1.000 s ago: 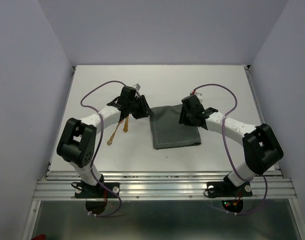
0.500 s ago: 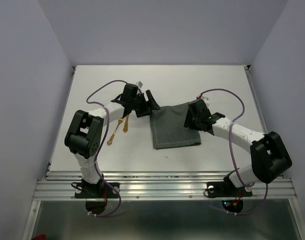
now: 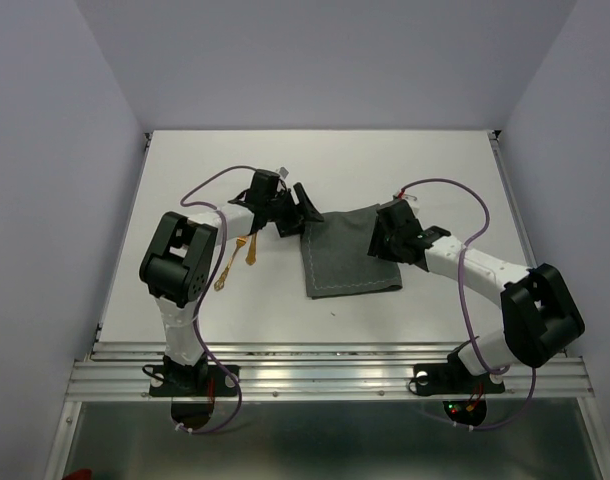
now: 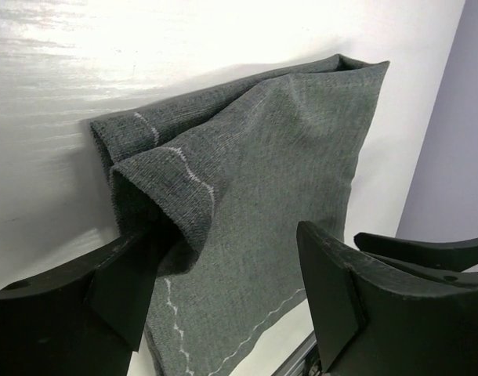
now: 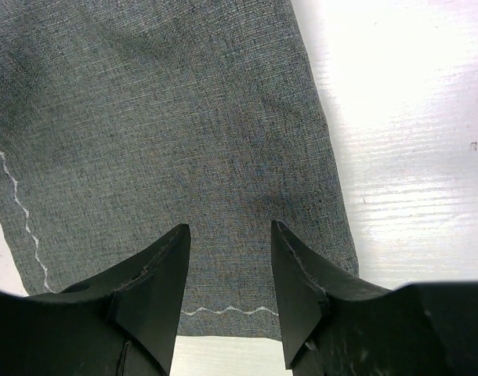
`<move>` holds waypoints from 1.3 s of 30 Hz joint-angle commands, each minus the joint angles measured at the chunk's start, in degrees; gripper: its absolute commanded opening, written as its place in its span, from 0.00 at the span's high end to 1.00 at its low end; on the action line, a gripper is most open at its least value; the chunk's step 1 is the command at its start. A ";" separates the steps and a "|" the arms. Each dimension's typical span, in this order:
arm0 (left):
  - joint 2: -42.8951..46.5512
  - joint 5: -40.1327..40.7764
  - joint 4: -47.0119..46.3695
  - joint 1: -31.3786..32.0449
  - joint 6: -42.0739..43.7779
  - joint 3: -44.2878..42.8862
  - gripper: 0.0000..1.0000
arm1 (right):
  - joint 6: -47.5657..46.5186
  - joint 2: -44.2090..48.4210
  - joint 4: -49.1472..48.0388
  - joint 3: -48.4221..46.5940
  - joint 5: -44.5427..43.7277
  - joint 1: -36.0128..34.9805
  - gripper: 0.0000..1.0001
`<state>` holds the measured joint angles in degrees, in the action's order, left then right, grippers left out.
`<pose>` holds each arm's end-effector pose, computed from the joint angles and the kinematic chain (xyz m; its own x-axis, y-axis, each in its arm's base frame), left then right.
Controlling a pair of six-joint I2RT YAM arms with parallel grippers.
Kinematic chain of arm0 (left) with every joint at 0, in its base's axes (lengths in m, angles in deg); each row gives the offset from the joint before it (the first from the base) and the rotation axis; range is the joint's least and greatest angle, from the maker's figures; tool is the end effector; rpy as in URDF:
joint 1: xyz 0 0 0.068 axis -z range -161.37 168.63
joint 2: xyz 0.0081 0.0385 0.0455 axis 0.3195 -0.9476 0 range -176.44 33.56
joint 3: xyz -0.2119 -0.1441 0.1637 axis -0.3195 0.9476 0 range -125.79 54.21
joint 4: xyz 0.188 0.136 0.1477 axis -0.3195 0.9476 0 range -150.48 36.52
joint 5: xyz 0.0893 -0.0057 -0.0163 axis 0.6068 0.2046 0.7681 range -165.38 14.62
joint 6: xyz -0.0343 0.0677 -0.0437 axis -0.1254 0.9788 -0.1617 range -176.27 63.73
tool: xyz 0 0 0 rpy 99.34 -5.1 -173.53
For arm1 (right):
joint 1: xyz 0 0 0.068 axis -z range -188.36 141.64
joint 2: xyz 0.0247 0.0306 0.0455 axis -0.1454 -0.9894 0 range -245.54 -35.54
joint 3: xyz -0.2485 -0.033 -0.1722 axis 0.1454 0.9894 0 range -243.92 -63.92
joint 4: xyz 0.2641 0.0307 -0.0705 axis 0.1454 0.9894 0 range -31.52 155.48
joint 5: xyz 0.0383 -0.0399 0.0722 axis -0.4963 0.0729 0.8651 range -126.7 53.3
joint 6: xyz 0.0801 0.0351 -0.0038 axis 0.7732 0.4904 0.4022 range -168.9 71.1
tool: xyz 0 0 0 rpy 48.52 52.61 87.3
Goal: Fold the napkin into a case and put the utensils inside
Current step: Fold the rectangle-folded napkin at the center of the board.
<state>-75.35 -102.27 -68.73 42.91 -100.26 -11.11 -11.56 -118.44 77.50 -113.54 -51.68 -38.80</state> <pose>0.4068 -0.2221 0.1755 -0.8676 -0.2880 -0.4053 0.1398 0.6409 -0.7548 0.2899 0.1470 0.1975 -0.7565 0.2352 -0.6103 0.1331 0.9689 0.2084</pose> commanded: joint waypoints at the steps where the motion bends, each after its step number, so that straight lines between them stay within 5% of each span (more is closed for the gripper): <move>1: 0.36 -1.41 -4.13 -0.54 -1.54 -3.24 0.21 | 0.45 0.72 -1.01 0.67 -0.40 0.11 0.49; 13: -0.87 -1.41 -7.57 -3.62 -3.91 -4.38 0.32 | -0.52 0.10 0.22 3.31 -1.45 3.01 0.49; 16: -1.40 -1.41 -7.57 -3.62 -3.91 -4.99 0.45 | -1.04 0.36 0.22 3.13 -0.67 4.51 0.49; 24: -3.15 -2.20 -4.41 -3.70 -1.63 -6.92 1.00 | -3.06 -1.30 0.13 -3.98 2.94 8.55 0.53; 31: -2.72 -1.93 -1.86 -4.32 0.47 -7.71 1.00 | -4.65 -8.86 -0.04 -14.17 4.17 9.08 0.78; 39: -3.34 0.70 8.16 -4.58 6.72 -13.08 1.00 | -4.30 -15.89 -0.31 -22.61 5.84 10.31 0.77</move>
<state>-79.22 -102.40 -63.70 38.99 -97.55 -21.12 -15.12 -132.16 78.42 -131.79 -46.96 -29.49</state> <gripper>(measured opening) 0.025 0.227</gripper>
